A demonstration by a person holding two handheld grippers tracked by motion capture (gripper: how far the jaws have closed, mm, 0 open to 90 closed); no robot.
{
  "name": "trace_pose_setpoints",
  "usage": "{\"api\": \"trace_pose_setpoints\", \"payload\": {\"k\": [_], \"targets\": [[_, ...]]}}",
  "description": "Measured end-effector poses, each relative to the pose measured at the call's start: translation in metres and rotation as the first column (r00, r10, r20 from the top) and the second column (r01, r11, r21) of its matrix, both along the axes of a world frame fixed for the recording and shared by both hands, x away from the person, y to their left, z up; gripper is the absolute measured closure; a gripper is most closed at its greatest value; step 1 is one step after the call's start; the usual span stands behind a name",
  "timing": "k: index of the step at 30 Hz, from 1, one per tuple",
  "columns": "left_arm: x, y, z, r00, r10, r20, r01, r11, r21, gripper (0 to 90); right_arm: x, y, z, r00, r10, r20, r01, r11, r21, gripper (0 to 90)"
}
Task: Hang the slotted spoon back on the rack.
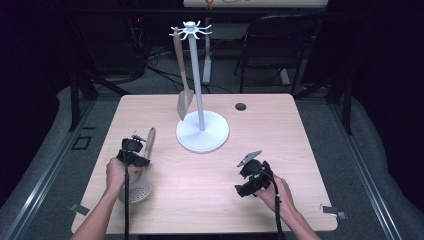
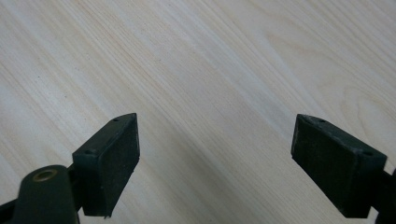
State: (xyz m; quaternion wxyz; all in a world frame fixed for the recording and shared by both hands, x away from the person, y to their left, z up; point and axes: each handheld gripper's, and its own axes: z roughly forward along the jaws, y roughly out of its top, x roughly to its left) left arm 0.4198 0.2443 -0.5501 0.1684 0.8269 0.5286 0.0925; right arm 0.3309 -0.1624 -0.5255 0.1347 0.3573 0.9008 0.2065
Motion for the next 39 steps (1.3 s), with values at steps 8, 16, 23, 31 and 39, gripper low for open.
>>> {"api": "trace_pose_setpoints", "payload": {"k": [8, 16, 23, 31, 39], "targets": [[0.000, 0.008, 0.002, 0.9998, -0.009, -0.017, 0.009, 0.9999, 0.013, 69.3, 0.000, 0.000, 0.000, 1.0000, 0.001, -0.002, -0.001, 1.0000, 0.001, 15.0], [-0.001, 0.015, 0.004, 0.9982, -0.021, -0.056, 0.021, 0.9998, 0.001, 71.6, 0.000, 0.000, -0.001, 0.9999, 0.001, -0.010, -0.001, 1.0000, 0.000, 15.0], [0.003, 0.015, 0.010, 0.9996, 0.022, -0.015, -0.023, 0.9989, -0.042, 62.2, 0.001, 0.000, -0.002, 0.9999, 0.000, -0.011, 0.000, 1.0000, 0.002, 15.0], [0.017, 0.009, 0.004, 0.9992, 0.038, -0.014, -0.039, 0.9986, -0.035, 57.7, 0.000, 0.001, -0.002, 0.9999, 0.002, -0.010, -0.002, 1.0000, 0.001, 15.0], [0.023, 0.000, -0.001, 0.9984, 0.044, -0.036, -0.043, 0.9990, 0.010, 62.0, 0.001, -0.001, -0.002, 0.9999, -0.002, -0.015, 0.002, 1.0000, 0.008, 15.0]]}}
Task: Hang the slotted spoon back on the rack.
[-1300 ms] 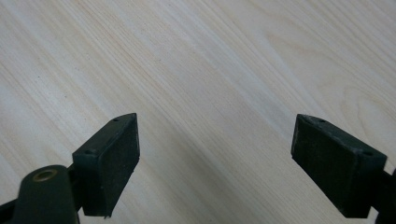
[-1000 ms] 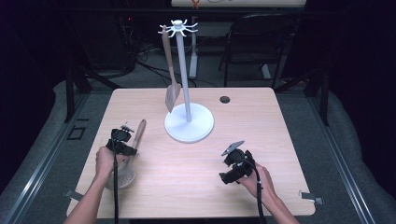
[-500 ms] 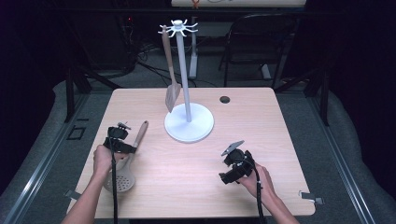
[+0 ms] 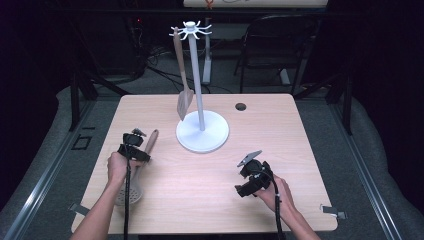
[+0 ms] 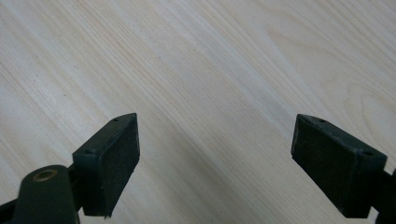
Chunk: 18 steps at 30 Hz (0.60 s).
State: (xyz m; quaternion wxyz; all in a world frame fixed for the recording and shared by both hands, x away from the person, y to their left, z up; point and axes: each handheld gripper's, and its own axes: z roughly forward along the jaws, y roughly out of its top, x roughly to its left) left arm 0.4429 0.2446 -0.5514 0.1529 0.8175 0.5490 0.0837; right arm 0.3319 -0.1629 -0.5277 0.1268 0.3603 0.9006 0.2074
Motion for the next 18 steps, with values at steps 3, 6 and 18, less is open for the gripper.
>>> {"api": "trace_pose_setpoints", "payload": {"k": [3, 6, 18], "targets": [[0.0009, -0.0015, -0.0001, 1.0000, 0.006, 0.002, -0.006, 1.0000, 0.003, 64.3, 0.0001, 0.0001, -0.0001, 1.0000, 0.000, 0.000, 0.000, 1.0000, -0.001, 15.0], [0.0007, -0.0010, 0.0000, 0.9999, 0.006, 0.010, -0.007, 0.9999, 0.011, 69.8, 0.0002, 0.0000, -0.0002, 1.0000, 0.000, -0.001, 0.000, 1.0000, -0.001, 15.0], [-0.0045, 0.0022, 0.0044, 0.9990, 0.007, 0.045, -0.006, 0.9992, -0.039, 73.5, -0.0001, -0.0009, 0.0005, 1.0000, -0.002, 0.003, 0.002, 1.0000, -0.008, 15.2]]}}
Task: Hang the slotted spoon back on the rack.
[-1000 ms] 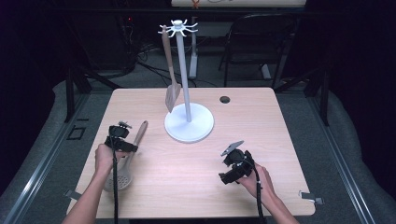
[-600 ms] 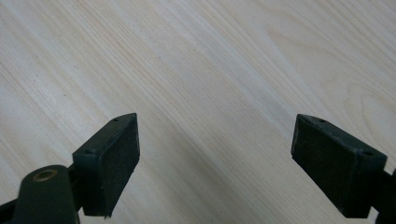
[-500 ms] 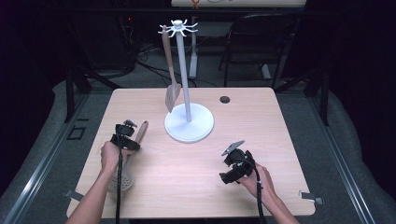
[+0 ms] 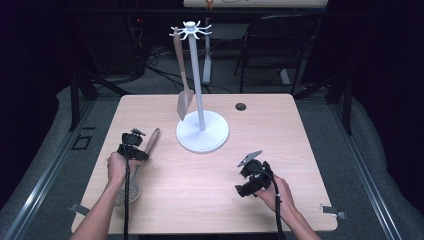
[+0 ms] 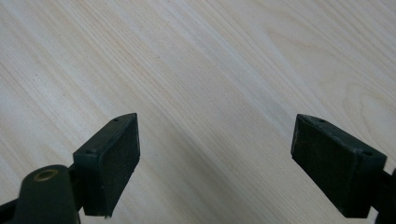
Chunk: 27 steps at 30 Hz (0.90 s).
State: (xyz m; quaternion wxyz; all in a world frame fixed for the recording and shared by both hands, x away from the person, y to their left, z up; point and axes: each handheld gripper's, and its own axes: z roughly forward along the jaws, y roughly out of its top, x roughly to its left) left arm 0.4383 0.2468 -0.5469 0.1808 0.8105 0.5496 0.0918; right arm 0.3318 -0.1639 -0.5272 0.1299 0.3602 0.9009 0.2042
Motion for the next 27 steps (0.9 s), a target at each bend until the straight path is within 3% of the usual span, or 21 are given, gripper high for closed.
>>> {"api": "trace_pose_setpoints", "payload": {"k": [13, 27], "targets": [[-0.012, 0.007, 0.013, 0.9970, -0.002, 0.077, 0.007, 0.9984, -0.056, 75.4, 0.000, 0.000, 0.000, 1.0000, -0.002, 0.004, 0.002, 1.0000, 0.006, 15.3], [-0.024, 0.008, 0.024, 0.9874, -0.006, 0.158, 0.019, 0.9969, -0.076, 75.6, 0.001, 0.001, 0.002, 1.0000, 0.005, 0.005, -0.005, 1.0000, 0.007, 15.4]]}}
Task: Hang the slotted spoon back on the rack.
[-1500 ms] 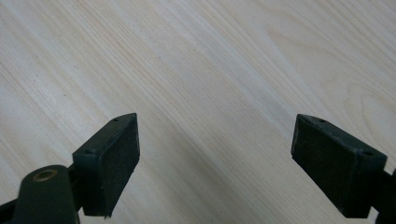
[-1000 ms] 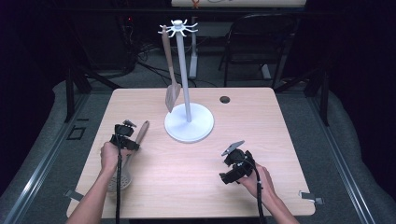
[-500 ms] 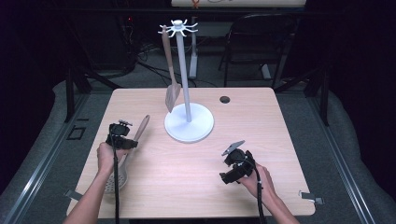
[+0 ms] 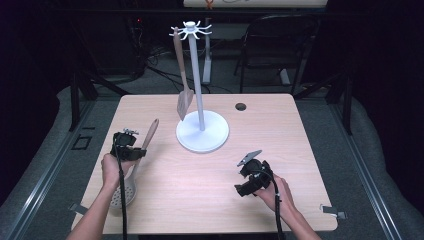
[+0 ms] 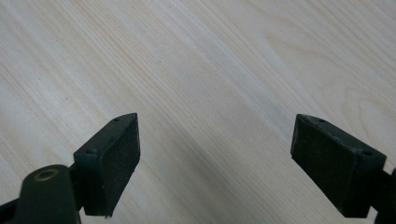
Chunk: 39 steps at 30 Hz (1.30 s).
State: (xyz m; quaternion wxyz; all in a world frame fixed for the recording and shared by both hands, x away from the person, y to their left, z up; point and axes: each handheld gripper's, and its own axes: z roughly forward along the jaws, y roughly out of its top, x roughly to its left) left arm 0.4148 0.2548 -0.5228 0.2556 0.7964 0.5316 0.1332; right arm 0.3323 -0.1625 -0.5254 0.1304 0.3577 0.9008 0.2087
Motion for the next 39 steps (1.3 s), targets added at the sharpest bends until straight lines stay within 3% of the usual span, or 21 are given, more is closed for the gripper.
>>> {"api": "trace_pose_setpoints", "payload": {"k": [8, 13, 19, 29, 39], "targets": [[-0.005, 0.002, 0.007, 0.9976, 0.011, 0.069, -0.010, 0.9996, -0.025, 75.7, 0.000, -0.002, 0.001, 1.0000, -0.001, -0.001, 0.001, 1.0000, 0.002, 15.4], [-0.008, 0.002, 0.013, 0.9959, -0.003, 0.091, 0.005, 0.9996, -0.028, 75.9, 0.000, -0.002, 0.000, 1.0000, -0.001, -0.003, 0.001, 1.0000, 0.003, 15.4], [-0.012, 0.000, 0.021, 0.9896, -0.016, 0.143, 0.021, 0.9992, -0.033, 75.9, 0.000, -0.002, 0.000, 1.0000, -0.007, -0.003, 0.007, 0.9999, 0.008, 15.4], [-0.023, -0.004, 0.037, 0.9662, -0.021, 0.257, 0.037, 0.9977, -0.057, 76.0, 0.000, -0.003, 0.001, 1.0000, -0.003, -0.004, 0.003, 1.0000, -0.001, 15.3], [-0.031, -0.004, 0.047, 0.9457, -0.014, 0.325, 0.040, 0.9964, -0.075, 76.1, 0.000, -0.003, 0.001, 1.0000, -0.004, -0.007, 0.004, 1.0000, 0.001, 15.3]]}}
